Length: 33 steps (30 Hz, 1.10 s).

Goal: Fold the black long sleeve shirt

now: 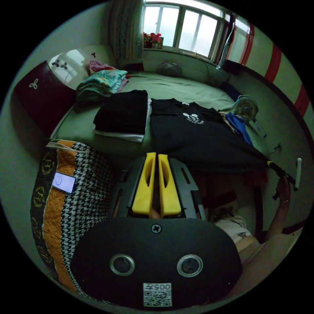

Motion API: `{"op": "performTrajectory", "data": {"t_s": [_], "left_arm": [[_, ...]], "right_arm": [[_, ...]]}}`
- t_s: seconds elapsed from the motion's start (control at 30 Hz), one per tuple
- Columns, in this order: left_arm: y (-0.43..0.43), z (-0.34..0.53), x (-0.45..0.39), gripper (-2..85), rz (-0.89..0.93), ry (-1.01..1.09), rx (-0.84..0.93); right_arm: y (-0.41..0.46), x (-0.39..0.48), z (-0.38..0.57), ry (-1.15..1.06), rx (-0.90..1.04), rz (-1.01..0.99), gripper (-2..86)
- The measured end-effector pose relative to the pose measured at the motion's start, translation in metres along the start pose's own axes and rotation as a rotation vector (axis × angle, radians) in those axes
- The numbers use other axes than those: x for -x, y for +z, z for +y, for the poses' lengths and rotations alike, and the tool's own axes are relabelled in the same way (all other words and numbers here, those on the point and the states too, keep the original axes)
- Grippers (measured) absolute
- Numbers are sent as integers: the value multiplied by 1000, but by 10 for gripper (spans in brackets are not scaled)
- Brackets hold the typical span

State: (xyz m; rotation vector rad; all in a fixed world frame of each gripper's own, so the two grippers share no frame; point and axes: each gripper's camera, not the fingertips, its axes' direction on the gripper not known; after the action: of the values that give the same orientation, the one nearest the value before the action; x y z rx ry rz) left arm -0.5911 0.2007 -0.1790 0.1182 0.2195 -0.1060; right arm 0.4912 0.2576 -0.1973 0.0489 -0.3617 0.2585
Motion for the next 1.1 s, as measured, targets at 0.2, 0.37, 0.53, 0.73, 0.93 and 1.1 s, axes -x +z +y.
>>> {"op": "performTrajectory", "data": {"t_s": [0.2,0.37,0.53,0.73,0.93,1.1], "left_arm": [[-8,-29,-4,3,-35,8,-64],[28,-69,-1,4,-29,-27,-11],[72,-139,2,4,11,-42,-14],[164,-257,1,8,1,9,98],[305,-374,-1,22,3,-64,288],[406,-429,-5,54,-50,-193,322]], "right_arm": [[-17,0,-21,29,-17,-41,-10],[23,6,-63,59,38,-40,-10],[57,22,-126,36,58,-10,-10],[125,48,-243,-28,106,33,-10],[256,71,-373,8,253,92,-8],[365,74,-434,120,366,53,41]]}}
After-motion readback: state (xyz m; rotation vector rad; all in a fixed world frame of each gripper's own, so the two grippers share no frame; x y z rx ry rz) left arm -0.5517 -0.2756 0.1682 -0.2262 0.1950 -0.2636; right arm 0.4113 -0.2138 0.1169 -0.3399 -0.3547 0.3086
